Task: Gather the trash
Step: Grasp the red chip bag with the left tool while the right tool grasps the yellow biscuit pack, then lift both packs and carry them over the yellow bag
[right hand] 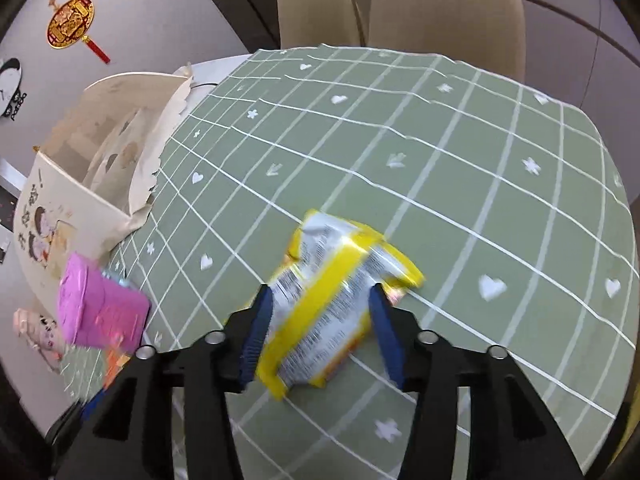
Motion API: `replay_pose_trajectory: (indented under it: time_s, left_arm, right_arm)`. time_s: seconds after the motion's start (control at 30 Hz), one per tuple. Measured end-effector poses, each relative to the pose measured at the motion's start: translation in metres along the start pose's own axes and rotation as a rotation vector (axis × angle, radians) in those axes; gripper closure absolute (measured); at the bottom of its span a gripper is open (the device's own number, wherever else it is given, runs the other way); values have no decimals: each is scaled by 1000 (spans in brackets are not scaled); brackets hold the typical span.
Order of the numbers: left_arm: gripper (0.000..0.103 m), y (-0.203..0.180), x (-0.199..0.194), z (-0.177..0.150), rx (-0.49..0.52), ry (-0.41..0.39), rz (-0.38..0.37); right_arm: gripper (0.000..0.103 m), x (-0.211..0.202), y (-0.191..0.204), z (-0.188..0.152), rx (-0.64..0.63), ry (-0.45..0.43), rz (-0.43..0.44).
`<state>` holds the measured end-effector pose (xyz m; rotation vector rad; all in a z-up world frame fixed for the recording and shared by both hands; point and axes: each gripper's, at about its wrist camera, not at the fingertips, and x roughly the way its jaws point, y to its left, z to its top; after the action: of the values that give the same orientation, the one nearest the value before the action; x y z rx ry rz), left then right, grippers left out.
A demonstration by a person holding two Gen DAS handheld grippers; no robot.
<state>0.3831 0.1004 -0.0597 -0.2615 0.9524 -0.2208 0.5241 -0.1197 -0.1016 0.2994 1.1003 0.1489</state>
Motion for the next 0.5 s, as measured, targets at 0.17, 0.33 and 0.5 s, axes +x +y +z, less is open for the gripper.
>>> replay_pose_trajectory:
  time_s: [0.17, 0.33, 0.5]
  left_arm:
    - [72, 22, -11, -7, -76, 6, -2]
    - [71, 33, -12, -5, -119, -6, -7]
    - [71, 26, -18, -7, -104, -5, -17]
  right_arm:
    - [49, 16, 21, -4, -70, -26, -102]
    - [41, 21, 35, -6, -212, 15, -143]
    - [84, -7, 37, -18, -313, 45, -67]
